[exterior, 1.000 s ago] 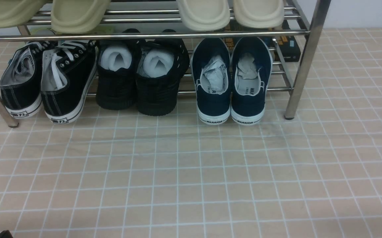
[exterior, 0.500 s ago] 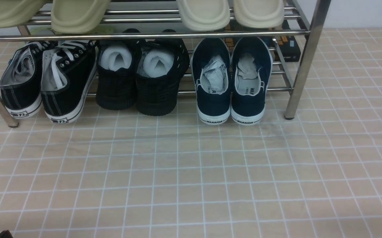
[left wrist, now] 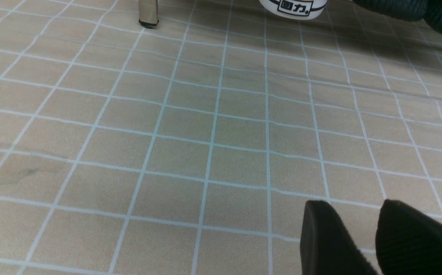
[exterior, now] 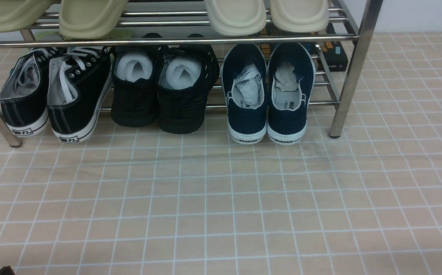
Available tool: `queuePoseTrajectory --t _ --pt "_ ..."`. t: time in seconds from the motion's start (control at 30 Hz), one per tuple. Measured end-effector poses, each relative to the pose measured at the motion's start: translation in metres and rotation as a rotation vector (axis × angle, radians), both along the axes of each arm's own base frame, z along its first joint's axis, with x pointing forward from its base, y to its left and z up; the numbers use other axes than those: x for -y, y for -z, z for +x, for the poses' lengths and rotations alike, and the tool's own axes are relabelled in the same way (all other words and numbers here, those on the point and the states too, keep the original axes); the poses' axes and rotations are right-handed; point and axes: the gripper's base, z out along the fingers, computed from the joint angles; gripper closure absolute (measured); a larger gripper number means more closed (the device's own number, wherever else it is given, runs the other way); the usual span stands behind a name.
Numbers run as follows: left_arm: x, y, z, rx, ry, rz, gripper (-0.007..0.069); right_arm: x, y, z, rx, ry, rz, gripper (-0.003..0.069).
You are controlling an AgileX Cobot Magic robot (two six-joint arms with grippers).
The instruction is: Take the shoes off the shelf from the light coffee tablecloth by hand.
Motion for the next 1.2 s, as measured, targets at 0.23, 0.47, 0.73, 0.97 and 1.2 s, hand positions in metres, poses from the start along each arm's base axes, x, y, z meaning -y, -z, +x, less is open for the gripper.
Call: queuePoseTrajectory --t 0.23,0.47,0.73,0.97,1.2 --pt "0.000 0.000 0.000 0.000 0.000 0.000 0.0385 -0.002 -0.002 0.001 0.024 0.006 0.091 0.0419" --pt "0.000 0.000 0.000 0.000 0.000 0.000 0.0384 -0.012 -0.013 0.003 0.071 0.081 0.907 0.0419" --pt "0.000 0.000 0.000 0.000 0.000 0.000 0.0384 -0.014 -0.017 0.003 0.063 0.090 1.169 0.0419" --pt "0.000 0.000 0.000 0.000 0.000 0.000 0.0384 -0.009 -0.047 0.004 0.214 0.051 0.913 0.0547" --pt "0.000 0.000 0.000 0.000 0.000 0.000 0.0384 -0.016 -0.116 0.030 0.120 -0.051 0.549 0.0665"
